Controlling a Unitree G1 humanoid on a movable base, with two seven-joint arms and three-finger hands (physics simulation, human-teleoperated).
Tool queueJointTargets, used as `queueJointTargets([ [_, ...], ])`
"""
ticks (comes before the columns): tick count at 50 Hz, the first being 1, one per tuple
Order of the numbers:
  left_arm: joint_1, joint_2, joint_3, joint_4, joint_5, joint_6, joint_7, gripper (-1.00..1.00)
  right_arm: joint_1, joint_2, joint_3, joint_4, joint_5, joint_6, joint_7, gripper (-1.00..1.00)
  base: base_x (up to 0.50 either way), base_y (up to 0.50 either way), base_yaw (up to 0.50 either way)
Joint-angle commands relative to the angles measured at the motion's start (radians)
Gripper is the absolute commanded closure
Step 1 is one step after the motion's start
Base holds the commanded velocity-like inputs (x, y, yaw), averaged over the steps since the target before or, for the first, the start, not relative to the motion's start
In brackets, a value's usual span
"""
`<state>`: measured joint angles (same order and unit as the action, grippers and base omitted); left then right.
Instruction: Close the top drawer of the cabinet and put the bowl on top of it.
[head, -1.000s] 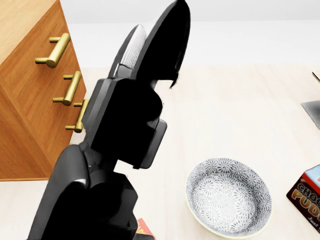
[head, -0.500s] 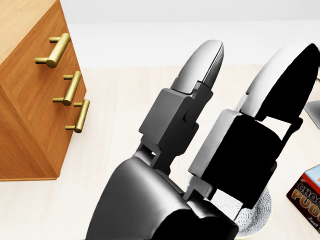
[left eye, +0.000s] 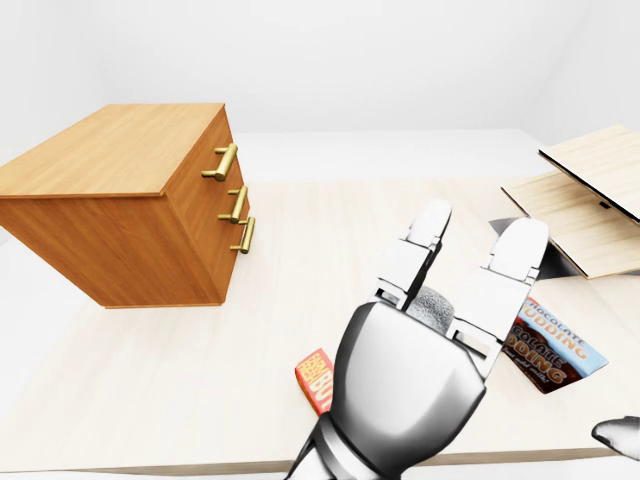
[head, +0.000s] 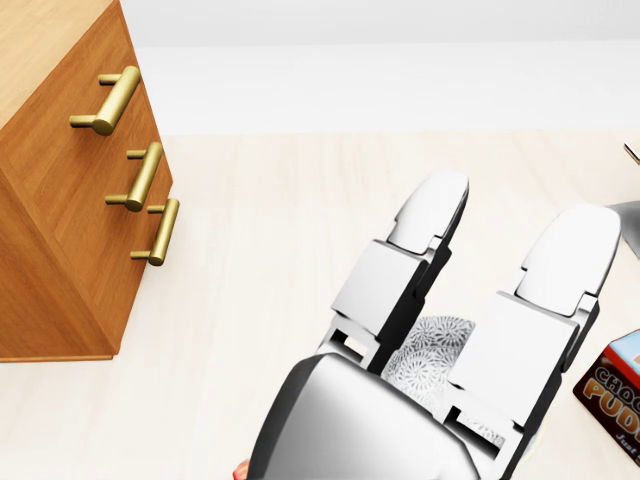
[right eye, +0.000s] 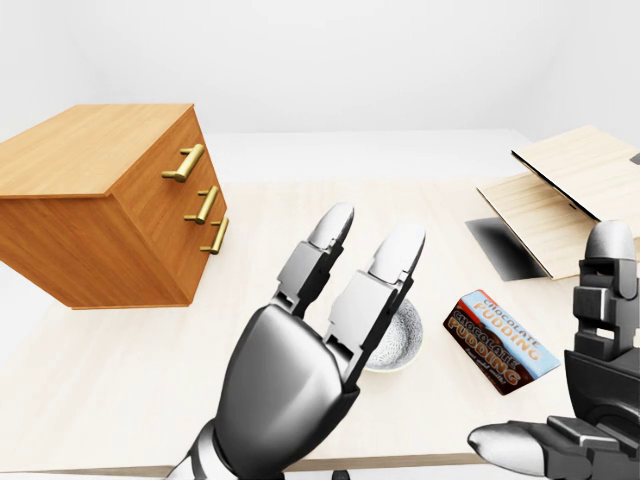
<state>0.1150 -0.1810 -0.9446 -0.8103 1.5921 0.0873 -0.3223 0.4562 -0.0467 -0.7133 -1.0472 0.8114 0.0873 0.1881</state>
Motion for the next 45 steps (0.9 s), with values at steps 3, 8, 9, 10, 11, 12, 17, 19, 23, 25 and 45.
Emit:
queueJointTargets([
  [3, 0.037, 0.04, -0.029, 0.024, 0.082, 0.0, 0.058, -1.0, 0.008, -0.005, -0.004, 0.0, 0.014, 0.0, -0.005, -1.0, 0.0, 0.0, 0.0],
  [8, 0.05, 0.063, -0.038, 0.045, 0.104, 0.0, 0.09, -1.0, 0.01, -0.008, -0.008, 0.0, 0.022, 0.0, -0.006, -1.0, 0.0, 0.0, 0.0],
  [9, 0.053, 0.062, -0.038, 0.048, 0.098, 0.0, 0.092, -1.0, 0.01, -0.008, -0.01, 0.0, 0.023, 0.0, -0.007, -1.0, 0.0, 0.0, 0.0],
  [10, 0.055, 0.065, -0.038, 0.055, 0.1, 0.0, 0.093, -1.0, 0.009, -0.008, -0.01, 0.0, 0.024, 0.0, -0.007, -1.0, 0.0, 0.0, 0.0],
  [11, 0.055, 0.067, -0.038, 0.06, 0.103, 0.0, 0.094, -1.0, 0.009, -0.008, -0.011, 0.0, 0.024, 0.0, -0.007, -1.0, 0.0, 0.0, 0.0],
  [12, 0.055, 0.068, -0.035, 0.066, 0.106, 0.0, 0.097, -1.0, 0.01, -0.007, -0.012, 0.0, 0.026, 0.0, -0.004, -1.0, 0.0, 0.0, 0.0],
  [17, 0.055, 0.073, -0.017, 0.098, 0.116, 0.0, 0.108, -1.0, 0.016, -0.008, -0.02, 0.0, 0.039, 0.0, -0.002, -1.0, 0.0, 0.0, 0.0],
  [19, 0.053, 0.074, -0.005, 0.108, 0.123, 0.0, 0.112, -1.0, 0.014, -0.008, -0.021, 0.0, 0.039, 0.0, -0.004, -1.0, 0.0, 0.0, 0.0],
  [23, 0.059, 0.083, 0.01, 0.13, 0.129, 0.0, 0.115, -1.0, 0.014, -0.005, -0.013, 0.0, 0.03, 0.0, -0.002, -1.0, 0.0, 0.0, 0.0],
  [25, 0.067, 0.09, 0.007, 0.139, 0.132, 0.0, 0.114, -1.0, 0.018, -0.006, -0.011, 0.0, 0.03, 0.0, -0.001, -1.0, 0.0, 0.0, 0.0],
  [45, 0.05, 0.078, 0.053, 0.186, 0.143, 0.0, 0.093, -1.0, 0.017, -0.013, -0.006, 0.0, 0.031, 0.0, -0.007, -1.0, 0.0, 0.0, 0.0],
])
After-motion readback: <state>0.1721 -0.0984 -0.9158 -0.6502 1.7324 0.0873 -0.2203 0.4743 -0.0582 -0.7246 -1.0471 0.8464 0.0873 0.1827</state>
